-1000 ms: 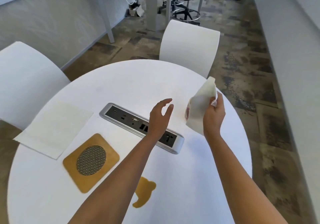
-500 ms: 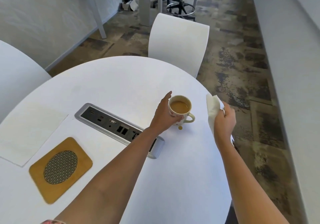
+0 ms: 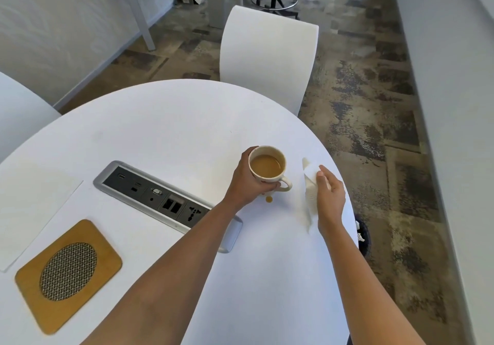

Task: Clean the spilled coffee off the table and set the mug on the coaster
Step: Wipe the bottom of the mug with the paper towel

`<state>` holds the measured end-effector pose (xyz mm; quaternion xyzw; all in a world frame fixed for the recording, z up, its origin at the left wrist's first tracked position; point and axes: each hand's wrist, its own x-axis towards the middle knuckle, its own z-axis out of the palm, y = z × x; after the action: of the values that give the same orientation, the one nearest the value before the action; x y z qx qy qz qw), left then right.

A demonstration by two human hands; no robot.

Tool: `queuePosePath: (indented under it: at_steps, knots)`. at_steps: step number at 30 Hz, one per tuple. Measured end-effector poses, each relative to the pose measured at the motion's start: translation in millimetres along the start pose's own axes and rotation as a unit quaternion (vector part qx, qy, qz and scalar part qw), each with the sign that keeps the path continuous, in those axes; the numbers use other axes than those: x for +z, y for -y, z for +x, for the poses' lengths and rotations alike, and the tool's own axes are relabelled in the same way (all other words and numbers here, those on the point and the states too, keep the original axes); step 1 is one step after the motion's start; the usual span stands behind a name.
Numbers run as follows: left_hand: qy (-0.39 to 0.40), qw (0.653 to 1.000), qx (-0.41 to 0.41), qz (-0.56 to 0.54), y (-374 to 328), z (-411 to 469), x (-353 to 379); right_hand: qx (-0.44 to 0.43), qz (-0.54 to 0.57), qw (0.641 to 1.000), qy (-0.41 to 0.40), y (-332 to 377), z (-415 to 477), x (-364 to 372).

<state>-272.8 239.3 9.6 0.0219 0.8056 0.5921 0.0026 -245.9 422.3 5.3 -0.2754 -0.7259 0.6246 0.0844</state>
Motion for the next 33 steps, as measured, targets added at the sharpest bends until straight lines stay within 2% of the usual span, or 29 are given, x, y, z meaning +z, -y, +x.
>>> queuePosePath:
  at_steps: [6, 15, 27, 33]
  knots:
    - [-0.04, 0.999, -0.008, -0.005, -16.3, -0.7, 1.3, 0.029, 0.085, 0.996, -0.026, -1.4, 3.2, -1.6]
    - [-0.055, 0.998, 0.013, -0.033, -86.9, 7.8, -14.2, 0.025, 0.18, 0.982, -0.04, 6.3, -21.4, 17.6]
    - [-0.069, 0.997, 0.038, -0.003, -140.3, -1.5, -20.2, -0.103, 0.243, 0.961, -0.079, 52.0, -67.3, 33.8]
    - [-0.051, 0.997, 0.063, 0.015, -152.9, -13.1, -17.3, -0.081, 0.286, 0.953, -0.063, 68.8, -60.1, 34.8]
